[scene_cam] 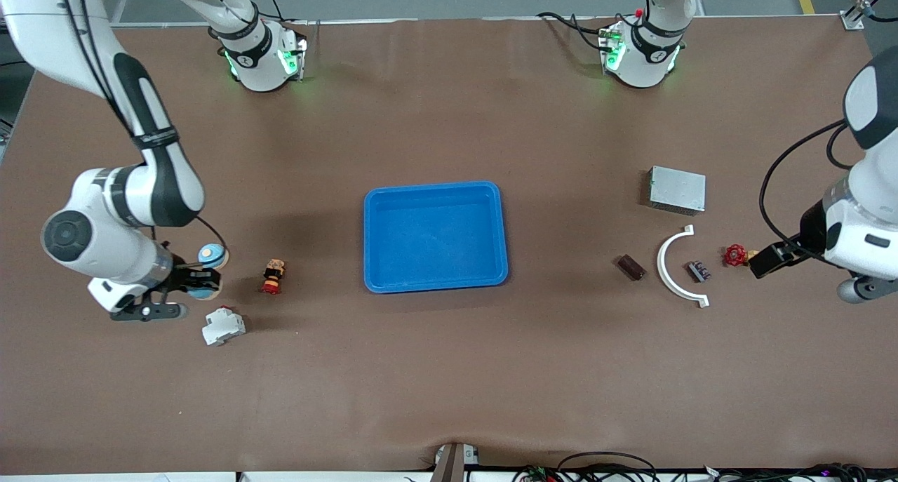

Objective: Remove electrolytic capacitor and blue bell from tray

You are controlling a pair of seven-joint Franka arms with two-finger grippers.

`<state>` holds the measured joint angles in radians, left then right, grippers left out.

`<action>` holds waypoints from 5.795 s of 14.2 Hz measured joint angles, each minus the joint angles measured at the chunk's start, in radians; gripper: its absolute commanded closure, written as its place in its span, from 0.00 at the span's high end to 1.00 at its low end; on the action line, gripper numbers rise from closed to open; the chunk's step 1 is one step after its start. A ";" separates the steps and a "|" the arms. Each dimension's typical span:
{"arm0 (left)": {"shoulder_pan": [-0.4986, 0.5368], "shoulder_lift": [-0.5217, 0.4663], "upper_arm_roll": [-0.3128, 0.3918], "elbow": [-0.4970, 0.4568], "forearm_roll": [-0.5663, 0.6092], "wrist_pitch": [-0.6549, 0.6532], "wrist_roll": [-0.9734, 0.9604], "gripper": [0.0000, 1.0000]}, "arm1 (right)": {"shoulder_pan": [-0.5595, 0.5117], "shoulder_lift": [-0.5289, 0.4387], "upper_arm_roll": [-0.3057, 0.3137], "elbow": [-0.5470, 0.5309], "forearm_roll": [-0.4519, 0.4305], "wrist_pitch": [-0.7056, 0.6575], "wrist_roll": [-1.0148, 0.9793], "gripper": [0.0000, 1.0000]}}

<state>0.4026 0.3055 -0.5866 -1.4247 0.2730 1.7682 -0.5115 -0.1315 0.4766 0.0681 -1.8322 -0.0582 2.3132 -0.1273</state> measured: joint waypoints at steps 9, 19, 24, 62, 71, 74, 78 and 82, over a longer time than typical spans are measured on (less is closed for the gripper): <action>0.004 -0.053 0.000 0.000 -0.023 -0.068 0.073 1.00 | -0.165 0.075 0.001 -0.002 0.047 0.080 -0.318 0.00; 0.001 -0.065 -0.006 0.000 -0.025 -0.071 0.076 1.00 | -0.179 0.219 0.006 0.139 0.057 0.126 -0.372 0.00; -0.010 -0.065 -0.010 -0.005 -0.025 -0.072 0.077 1.00 | -0.208 0.267 0.005 0.202 0.057 0.124 -0.447 0.00; -0.410 -0.380 0.440 -0.257 -0.249 -0.103 0.305 1.00 | -0.103 -0.075 0.027 0.402 0.038 -0.504 -0.048 1.00; -0.406 -0.378 0.443 -0.252 -0.249 -0.103 0.367 1.00 | 0.005 -0.255 0.031 0.402 0.037 -0.696 0.104 1.00; -0.400 -0.373 0.447 -0.236 -0.249 -0.106 0.367 1.00 | 0.003 -0.301 0.023 0.401 0.037 -0.741 0.102 1.00; -0.395 -0.365 0.449 -0.226 -0.249 -0.122 0.367 1.00 | 0.003 -0.345 0.024 0.397 0.063 -0.759 0.103 1.00; -0.394 -0.365 0.449 -0.223 -0.249 -0.143 0.367 1.00 | 0.003 -0.366 0.022 0.396 0.076 -0.771 0.103 1.00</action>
<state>0.0082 -0.0597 -0.1377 -1.6477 0.0237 1.6250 -0.1442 -0.1283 0.1109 0.0904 -1.4361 0.0181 1.5422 -0.0241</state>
